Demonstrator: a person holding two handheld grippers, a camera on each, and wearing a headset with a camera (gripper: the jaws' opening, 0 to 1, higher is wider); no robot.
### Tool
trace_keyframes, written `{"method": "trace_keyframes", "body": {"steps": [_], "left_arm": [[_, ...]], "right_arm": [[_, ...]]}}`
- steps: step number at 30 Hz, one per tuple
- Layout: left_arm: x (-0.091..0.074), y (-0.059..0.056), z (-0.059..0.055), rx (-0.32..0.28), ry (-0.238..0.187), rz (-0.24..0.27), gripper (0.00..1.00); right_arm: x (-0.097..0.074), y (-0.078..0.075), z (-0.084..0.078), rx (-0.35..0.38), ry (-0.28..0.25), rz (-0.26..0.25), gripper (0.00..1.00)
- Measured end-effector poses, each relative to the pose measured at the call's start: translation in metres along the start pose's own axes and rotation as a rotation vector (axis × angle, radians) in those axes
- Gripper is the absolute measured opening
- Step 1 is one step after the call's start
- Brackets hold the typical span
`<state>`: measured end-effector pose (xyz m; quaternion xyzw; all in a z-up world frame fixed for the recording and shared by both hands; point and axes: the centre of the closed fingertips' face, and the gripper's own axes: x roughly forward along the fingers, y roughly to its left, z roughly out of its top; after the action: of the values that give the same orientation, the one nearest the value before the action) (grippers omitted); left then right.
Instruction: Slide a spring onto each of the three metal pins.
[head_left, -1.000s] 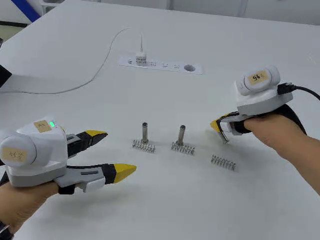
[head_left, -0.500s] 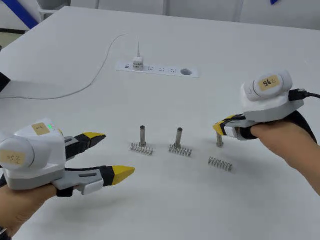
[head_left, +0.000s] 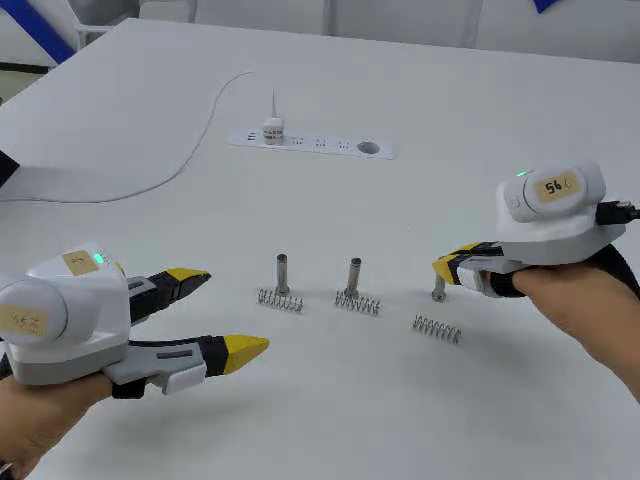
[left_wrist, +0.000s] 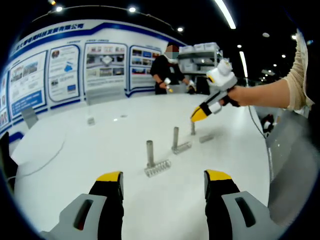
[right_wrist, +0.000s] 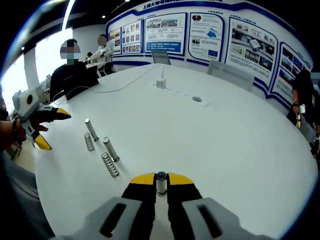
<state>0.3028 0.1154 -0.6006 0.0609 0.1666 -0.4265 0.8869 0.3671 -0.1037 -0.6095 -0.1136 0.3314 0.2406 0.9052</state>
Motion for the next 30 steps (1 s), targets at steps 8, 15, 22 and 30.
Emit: {"method": "trace_keyframes", "body": {"steps": [8, 15, 22, 30], "left_arm": [[0.0006, -0.0018, 0.0009, -0.001, -0.005, -0.003, 0.67], [-0.0003, -0.0027, 0.0000, -0.005, -0.007, -0.003, 0.67], [0.0003, -0.0023, 0.0010, -0.005, -0.009, -0.004, 0.67], [0.0008, -0.0027, 0.0014, -0.003, -0.009, -0.006, 0.67]], "right_arm": [[-0.0024, -0.0011, -0.0024, 0.033, -0.009, -0.003, 0.09], [-0.0035, 0.0004, -0.0041, 0.017, -0.012, -0.007, 0.09], [-0.0033, 0.0017, -0.0037, 0.011, -0.017, -0.004, 0.10], [-0.0052, 0.0021, -0.0027, 0.004, -0.030, -0.003, 0.12]]}}
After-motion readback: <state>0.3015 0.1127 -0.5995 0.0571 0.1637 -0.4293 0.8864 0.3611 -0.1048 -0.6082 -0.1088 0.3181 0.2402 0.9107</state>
